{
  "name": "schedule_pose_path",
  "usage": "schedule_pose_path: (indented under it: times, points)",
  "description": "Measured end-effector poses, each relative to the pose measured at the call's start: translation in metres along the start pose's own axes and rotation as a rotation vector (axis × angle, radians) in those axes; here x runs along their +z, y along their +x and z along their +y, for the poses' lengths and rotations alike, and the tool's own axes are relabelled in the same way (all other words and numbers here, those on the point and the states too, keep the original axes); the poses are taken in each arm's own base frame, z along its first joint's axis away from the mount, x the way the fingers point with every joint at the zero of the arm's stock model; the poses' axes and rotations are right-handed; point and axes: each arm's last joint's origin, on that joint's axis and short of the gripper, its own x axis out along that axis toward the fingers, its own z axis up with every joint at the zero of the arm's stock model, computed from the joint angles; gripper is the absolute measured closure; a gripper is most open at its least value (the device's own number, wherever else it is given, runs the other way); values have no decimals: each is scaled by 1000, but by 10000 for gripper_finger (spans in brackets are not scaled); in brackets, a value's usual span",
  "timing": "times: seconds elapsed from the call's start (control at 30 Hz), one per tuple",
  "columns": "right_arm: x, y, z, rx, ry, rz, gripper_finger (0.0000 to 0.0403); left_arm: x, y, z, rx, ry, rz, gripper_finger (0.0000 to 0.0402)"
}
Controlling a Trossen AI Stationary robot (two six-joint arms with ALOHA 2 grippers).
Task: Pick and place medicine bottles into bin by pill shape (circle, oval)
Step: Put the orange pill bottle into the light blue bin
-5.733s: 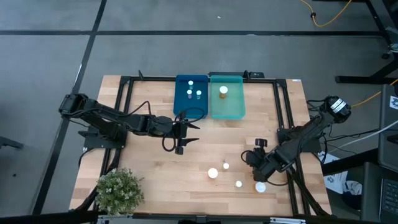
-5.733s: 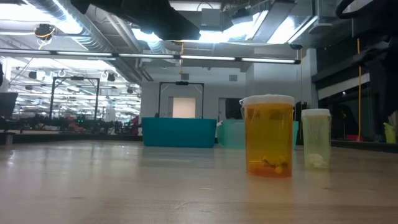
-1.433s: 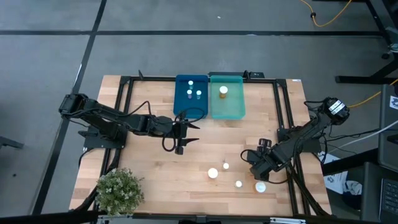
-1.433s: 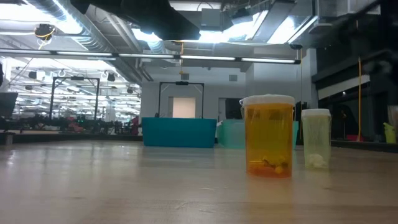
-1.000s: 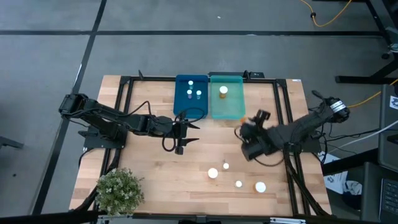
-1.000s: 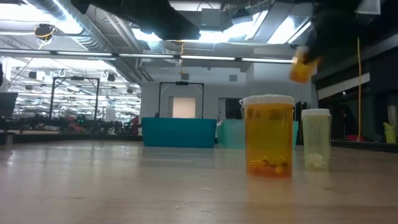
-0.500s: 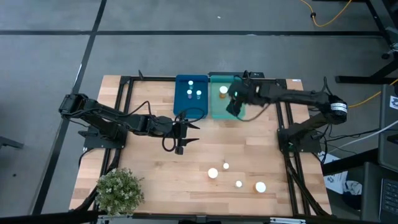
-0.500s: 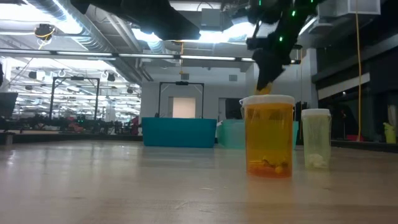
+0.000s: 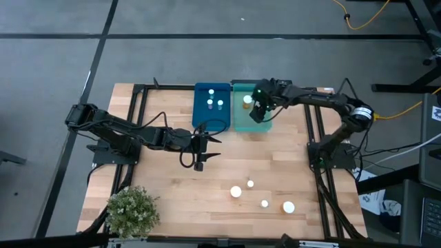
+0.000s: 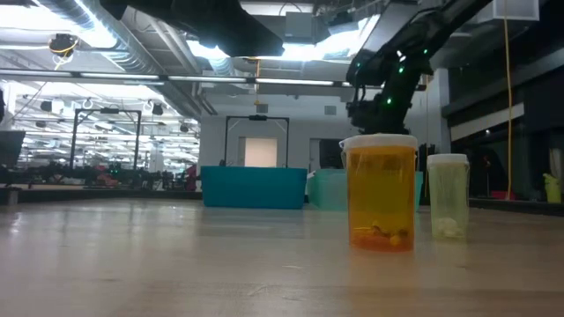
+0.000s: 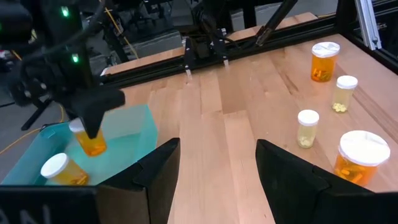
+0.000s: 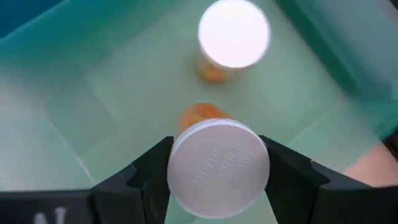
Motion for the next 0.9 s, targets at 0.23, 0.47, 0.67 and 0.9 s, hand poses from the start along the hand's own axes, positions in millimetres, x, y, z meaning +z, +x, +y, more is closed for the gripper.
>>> schedule_pose_path:
  times: [0.23,0.47,0.67,0.9]
  points:
    - [0,22,1,-2,-3,33,189,0,0,0,0,0,1,200]
    - [6,18,1,-2,-25,21,146,0,0,0,0,0,1,200]
    - [18,5,0,-2,-19,25,131,0,0,0,0,0,1,200]
    - [33,-33,8,-3,41,140,131,0,0,0,0,0,2,200]
